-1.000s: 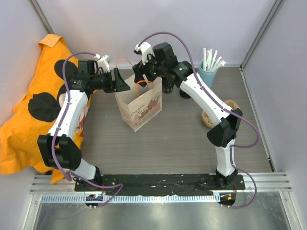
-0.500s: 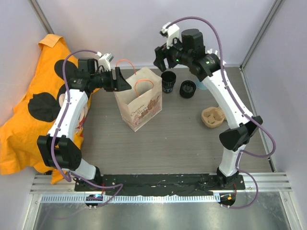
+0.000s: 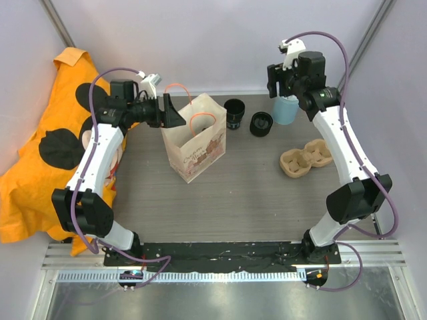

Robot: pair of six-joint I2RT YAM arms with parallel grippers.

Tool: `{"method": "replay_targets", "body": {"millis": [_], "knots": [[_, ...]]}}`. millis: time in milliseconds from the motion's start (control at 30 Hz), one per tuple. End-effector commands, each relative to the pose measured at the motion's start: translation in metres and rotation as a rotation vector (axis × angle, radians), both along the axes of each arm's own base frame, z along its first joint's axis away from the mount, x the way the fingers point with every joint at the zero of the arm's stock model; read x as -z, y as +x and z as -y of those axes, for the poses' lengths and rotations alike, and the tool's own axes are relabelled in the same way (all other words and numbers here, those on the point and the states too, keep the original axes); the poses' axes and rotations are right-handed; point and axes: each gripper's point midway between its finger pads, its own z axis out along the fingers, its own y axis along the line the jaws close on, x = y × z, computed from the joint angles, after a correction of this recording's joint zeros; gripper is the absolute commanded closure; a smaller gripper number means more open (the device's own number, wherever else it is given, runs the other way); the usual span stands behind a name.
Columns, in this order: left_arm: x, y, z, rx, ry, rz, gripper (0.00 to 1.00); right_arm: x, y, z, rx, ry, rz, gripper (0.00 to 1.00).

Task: Pack the takeout coffee

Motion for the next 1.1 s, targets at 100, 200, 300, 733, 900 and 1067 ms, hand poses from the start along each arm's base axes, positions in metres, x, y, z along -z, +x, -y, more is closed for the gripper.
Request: {"method": "replay_targets", "body": {"millis": [100, 200, 300, 733, 900, 1067], "knots": [[-0.026, -0.006, 0.003, 0.044, -0.002, 0.081, 0.2, -0.014, 0.024, 0.066, 0.236, 0.098, 0.12, 0.27], [-0.024, -0.007, 0.003, 0.045, 0.002, 0.078, 0.19, -0.001, 0.032, 0.084, 0.292, 0.114, 0.1, 0.29], [-0.024, -0.007, 0.003, 0.042, 0.003, 0.079, 0.18, 0.009, 0.04, 0.101, 0.354, 0.123, 0.092, 0.33], [-0.028, -0.007, 0.0, 0.024, 0.011, 0.09, 0.12, 0.06, 0.078, 0.122, 0.459, 0.141, 0.014, 0.43], [-0.028, -0.007, -0.001, 0.016, 0.013, 0.102, 0.03, 0.064, 0.09, 0.128, 0.466, 0.161, 0.019, 0.43], [-0.029, -0.008, -0.001, 0.018, 0.012, 0.109, 0.0, 0.059, 0.098, 0.122, 0.423, 0.17, 0.039, 0.42]]}}
